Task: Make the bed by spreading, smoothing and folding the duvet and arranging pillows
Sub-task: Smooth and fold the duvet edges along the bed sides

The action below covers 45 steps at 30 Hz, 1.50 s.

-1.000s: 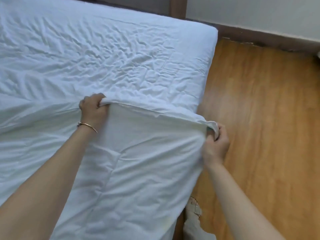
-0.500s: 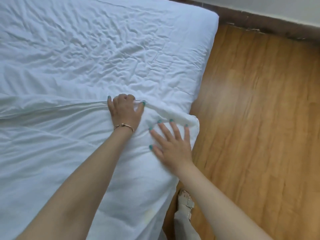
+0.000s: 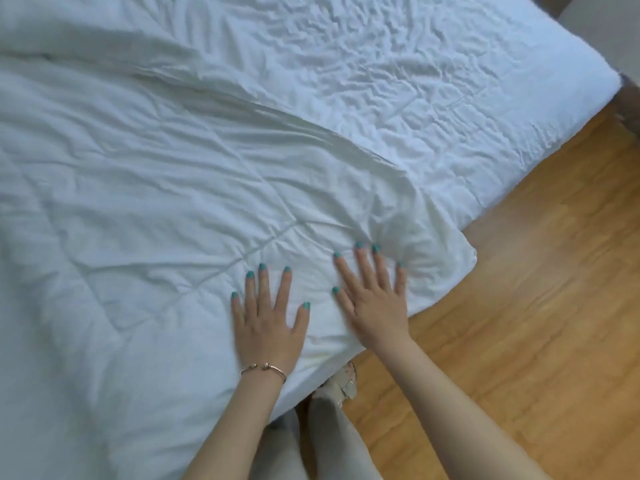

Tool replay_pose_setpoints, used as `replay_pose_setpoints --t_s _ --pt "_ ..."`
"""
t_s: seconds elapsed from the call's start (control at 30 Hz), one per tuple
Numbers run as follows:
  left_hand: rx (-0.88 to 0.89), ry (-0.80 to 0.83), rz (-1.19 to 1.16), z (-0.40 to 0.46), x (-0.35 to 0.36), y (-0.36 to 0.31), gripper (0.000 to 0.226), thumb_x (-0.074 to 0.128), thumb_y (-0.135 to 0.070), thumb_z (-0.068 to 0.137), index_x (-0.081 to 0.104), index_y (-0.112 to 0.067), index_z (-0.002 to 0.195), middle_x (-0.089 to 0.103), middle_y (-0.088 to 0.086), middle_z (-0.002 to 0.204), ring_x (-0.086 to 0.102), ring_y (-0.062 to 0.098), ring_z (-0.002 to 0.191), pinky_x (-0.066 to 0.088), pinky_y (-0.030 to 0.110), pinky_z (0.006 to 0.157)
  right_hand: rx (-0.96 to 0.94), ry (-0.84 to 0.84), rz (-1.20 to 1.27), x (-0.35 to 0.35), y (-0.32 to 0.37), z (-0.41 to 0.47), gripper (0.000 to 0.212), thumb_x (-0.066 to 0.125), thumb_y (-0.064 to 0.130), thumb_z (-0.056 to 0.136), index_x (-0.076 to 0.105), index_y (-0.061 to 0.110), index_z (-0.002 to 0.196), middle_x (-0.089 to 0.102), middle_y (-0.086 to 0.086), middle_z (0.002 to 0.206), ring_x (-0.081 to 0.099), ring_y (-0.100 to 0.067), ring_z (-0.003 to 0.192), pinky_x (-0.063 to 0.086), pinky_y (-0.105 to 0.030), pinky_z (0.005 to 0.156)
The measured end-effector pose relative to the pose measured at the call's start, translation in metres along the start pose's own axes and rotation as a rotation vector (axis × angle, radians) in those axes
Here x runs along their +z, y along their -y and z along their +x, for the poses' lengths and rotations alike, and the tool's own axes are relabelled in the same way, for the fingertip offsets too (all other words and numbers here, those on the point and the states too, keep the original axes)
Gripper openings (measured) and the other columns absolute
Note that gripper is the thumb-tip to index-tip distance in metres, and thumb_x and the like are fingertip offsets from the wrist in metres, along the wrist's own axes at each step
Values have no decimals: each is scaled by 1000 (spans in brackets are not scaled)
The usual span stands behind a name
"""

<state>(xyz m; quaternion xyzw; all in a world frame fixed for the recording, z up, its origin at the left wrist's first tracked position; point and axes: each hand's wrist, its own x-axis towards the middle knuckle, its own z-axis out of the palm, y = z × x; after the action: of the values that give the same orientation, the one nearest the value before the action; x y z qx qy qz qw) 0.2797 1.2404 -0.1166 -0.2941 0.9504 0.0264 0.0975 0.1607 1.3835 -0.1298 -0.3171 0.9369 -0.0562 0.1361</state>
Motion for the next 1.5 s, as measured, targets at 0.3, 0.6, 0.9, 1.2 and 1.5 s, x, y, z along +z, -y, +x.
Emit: replay_pose_setpoints --t_s 0.3,0.6,0.9,1.2,1.5 --pt "-285 7 -40 -110 0 66 69 33 -62 88 36 -27 147 30 6 155 24 28 144 12 50 117 257 184 132 -31 42 3 61 28 32 96 3 45 150 -5 6 163 -8 -25 149 -1 -61 115" --pt "-579 -32 -429 -202 -7 110 103 76 -53 66 15 -44 148 -9 6 160 1 39 145 35 63 103 -524 243 -335 -13 36 -68 98 61 62 80 -10 51 147 -4 3 162 -1 -32 148 17 -60 112" --pt "-642 -336 -671 -214 -5 106 86 71 -2 78 32 -34 147 20 11 151 36 37 129 48 46 93 -114 297 -260 -57 -18 -44 88 65 47 86 1 55 146 -13 7 160 -10 -38 146 10 -68 111" --pt "-785 -544 -740 -176 11 91 81 71 3 69 43 -30 138 30 17 143 41 43 123 41 48 101 -89 199 49 -59 -99 5 65 33 81 78 28 59 139 4 8 161 9 -28 145 15 -47 117" --pt "-798 -482 -696 -174 17 87 82 62 12 66 36 -27 133 28 22 132 37 45 119 37 46 102 163 227 265 -57 -125 43 120 69 77 60 -22 61 137 16 -23 154 24 -42 138 26 -60 110"
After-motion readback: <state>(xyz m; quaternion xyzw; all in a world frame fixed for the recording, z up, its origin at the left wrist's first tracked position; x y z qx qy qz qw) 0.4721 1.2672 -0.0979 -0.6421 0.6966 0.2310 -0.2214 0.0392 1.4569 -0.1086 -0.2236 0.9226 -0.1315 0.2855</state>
